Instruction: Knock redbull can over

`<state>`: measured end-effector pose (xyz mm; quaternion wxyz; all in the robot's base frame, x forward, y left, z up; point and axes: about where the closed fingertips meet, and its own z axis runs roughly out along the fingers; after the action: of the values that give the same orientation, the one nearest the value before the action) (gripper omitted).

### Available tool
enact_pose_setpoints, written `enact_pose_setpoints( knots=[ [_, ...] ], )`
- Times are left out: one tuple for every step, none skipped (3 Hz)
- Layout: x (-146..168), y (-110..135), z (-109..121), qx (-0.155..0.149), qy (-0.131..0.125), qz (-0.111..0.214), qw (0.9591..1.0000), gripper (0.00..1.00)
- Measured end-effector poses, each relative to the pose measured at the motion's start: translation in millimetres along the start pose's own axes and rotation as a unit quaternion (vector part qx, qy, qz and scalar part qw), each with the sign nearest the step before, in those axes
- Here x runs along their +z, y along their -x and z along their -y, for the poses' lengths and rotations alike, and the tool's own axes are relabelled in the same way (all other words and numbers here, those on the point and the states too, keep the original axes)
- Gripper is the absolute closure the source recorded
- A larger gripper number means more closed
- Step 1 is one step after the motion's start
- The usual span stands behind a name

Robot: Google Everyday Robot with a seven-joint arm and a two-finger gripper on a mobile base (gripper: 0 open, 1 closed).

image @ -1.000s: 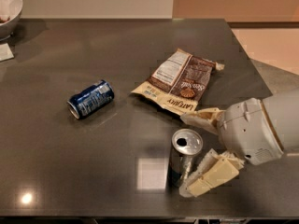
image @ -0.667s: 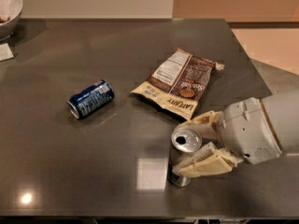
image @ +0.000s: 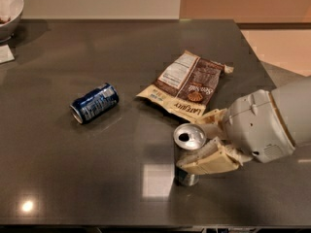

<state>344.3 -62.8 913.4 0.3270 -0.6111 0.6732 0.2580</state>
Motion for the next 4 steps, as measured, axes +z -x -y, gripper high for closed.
enact_pose_setpoints(
  knots=[
    [0.7,14.2,6.9,-0.008,0.006,-0.059,0.9982,1.00],
    [6.9,14.6,17.6,-0.007,0.022,-0.141,0.9897,1.00],
    [10.3,2.6,30.9,-0.009,0.038,-0.221,0.9746,1.00],
    [11.1,-10.1,45.4,-0.009,0.049,-0.279,0.9591,1.00]
  ],
)
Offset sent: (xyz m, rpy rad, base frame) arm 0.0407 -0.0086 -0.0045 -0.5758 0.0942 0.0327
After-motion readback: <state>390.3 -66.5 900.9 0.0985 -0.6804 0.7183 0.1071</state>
